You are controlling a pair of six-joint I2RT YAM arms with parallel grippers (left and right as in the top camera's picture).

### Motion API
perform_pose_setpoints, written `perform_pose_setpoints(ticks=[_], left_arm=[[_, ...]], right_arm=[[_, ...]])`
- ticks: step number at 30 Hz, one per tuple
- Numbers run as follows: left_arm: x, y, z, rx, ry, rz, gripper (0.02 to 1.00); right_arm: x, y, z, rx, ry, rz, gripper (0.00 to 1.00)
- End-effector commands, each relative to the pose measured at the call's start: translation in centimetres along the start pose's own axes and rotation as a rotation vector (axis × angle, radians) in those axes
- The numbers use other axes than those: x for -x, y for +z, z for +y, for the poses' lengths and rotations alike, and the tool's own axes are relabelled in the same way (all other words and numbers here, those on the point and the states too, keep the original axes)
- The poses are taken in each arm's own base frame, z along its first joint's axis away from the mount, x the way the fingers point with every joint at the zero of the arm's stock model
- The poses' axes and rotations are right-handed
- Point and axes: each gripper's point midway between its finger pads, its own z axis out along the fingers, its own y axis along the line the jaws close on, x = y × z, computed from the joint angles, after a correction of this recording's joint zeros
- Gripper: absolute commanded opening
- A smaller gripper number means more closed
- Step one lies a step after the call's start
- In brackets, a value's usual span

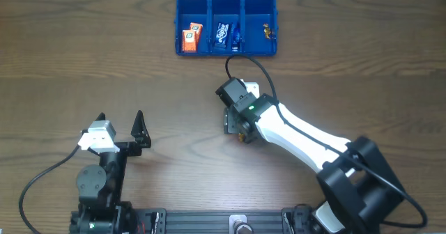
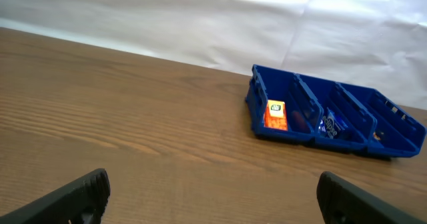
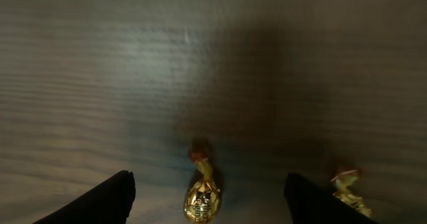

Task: Sort Candies Into Trays

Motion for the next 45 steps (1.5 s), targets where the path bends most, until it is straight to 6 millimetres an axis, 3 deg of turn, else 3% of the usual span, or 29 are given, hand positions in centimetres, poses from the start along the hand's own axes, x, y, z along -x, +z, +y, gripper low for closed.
perform_pose_setpoints(ticks=[1, 5, 8, 12, 15, 24, 27, 29, 32, 35, 37, 41, 45], left_arm=[[-1.6, 0.1, 0.6, 0.023, 0.016, 0.05, 0.998], [-1.6, 0.1, 0.6, 0.024, 0.016, 0.05, 0.998], [-1.6, 0.1, 0.6, 0.023, 0.016, 0.05, 0.998], [-1.6, 0.1, 0.6, 0.023, 0.016, 0.05, 0.998], [-1.6, 0.1, 0.6, 0.023, 0.016, 0.05, 0.998], [-1.6, 0.1, 0.6, 0.023, 0.016, 0.05, 0.998], [-1.6, 0.1, 0.6, 0.023, 0.016, 0.05, 0.998], [-1.6, 0.1, 0.6, 0.024, 0.016, 0.05, 0.998], [-1.6, 0.1, 0.6, 0.024, 0.016, 0.05, 0.998], [-1.6, 0.1, 0.6, 0.023, 0.016, 0.05, 0.998], [-1.6, 0.1, 0.6, 0.024, 0.016, 0.05, 0.998], [-1.6, 0.1, 0.6, 0.023, 0.016, 0.05, 0.998], [-1.6, 0.1, 0.6, 0.023, 0.016, 0.05, 0.998]], right_arm=[[-1.7, 1.7, 0.1, -0.009, 0.022, 0.078, 0.746], [-2.4, 2.6, 0.1, -0.021, 0.04, 0.112, 0.728], [-2.7, 3.0, 0.0, -0.029, 0.039, 0.125, 0.663], [-3.0, 2.9, 0.3, -0.022, 0.035, 0.132, 0.386], [-3.2, 2.9, 0.4, -0.016, 0.034, 0.143, 0.261], [-3.0, 2.9, 0.6, -0.006, 0.039, 0.135, 0.169], [-2.0, 2.1, 1.0, 0.007, 0.036, 0.107, 0.167], [-0.3, 0.2, 0.9, 0.004, 0.041, 0.05, 0.165], [4.3, -4.8, 0.4, -0.01, 0.032, -0.089, 0.161], [10.2, -9.3, -0.8, -0.002, 0.028, -0.19, 0.156], [14.2, -11.0, -2.0, 0.0, 0.036, -0.256, 0.156], [22.3, -12.7, -4.3, -0.024, 0.055, -0.388, 0.154], [27.1, -11.3, -5.3, -0.036, 0.058, -0.444, 0.159]])
